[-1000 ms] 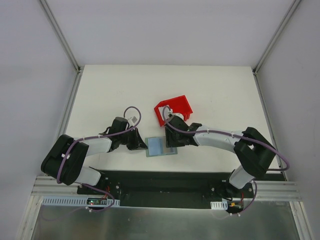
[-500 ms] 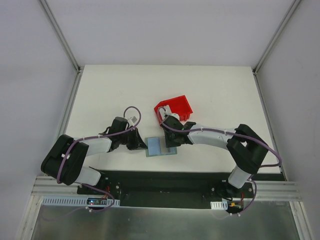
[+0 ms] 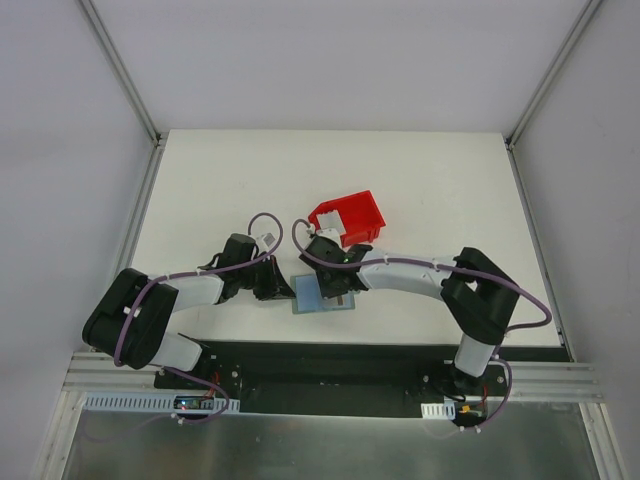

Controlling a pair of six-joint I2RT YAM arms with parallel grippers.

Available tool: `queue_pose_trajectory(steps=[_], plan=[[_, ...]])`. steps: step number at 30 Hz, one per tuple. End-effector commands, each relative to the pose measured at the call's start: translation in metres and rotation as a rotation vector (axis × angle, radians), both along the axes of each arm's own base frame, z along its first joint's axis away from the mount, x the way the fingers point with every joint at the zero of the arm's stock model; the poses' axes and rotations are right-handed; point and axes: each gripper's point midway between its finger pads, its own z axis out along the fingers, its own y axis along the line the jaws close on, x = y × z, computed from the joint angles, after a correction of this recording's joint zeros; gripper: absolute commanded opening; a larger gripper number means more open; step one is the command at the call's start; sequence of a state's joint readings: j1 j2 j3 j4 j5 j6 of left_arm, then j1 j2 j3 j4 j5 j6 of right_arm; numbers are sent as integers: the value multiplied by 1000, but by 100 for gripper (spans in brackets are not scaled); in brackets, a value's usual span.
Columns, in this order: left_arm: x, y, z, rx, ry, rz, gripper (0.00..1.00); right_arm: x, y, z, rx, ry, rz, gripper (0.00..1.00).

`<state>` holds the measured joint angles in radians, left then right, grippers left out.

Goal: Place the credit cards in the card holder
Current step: Insert the credit card into the card holder.

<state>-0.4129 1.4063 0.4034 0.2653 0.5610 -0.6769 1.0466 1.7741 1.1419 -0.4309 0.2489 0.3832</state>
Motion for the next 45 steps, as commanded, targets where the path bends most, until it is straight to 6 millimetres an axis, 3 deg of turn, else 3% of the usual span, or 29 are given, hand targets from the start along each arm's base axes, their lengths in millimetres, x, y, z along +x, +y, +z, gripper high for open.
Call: queue_pose_trajectory(steps=[1, 9, 14, 17, 22, 29, 32, 37, 45], plan=[[1, -3, 1, -2, -19, -28, 0, 6, 24, 35, 113, -63, 51, 1], [0, -2, -3, 1, -15, -27, 0, 7, 45, 18, 186, 34, 60, 0], [-2, -1, -5, 4, -9, -23, 0, 17, 16, 38, 206, -72, -19, 5], [-2, -2, -4, 2, -9, -25, 0, 14, -4, 38, 201, -49, -72, 6], [0, -3, -3, -2, -11, -26, 0, 7, -22, 22, 175, -2, -115, 5], [-1, -3, -3, -3, -9, -29, 0, 0, -27, -5, 112, 56, -131, 4], [-1, -3, -4, -4, -5, -29, 0, -3, -22, -15, 112, 95, -118, 4], [0, -3, -5, -1, -4, -29, 0, -7, 9, -23, 197, 155, -68, 3], [-1, -2, -10, 7, 11, -24, 0, -3, 51, -5, 366, 164, 13, 4]])
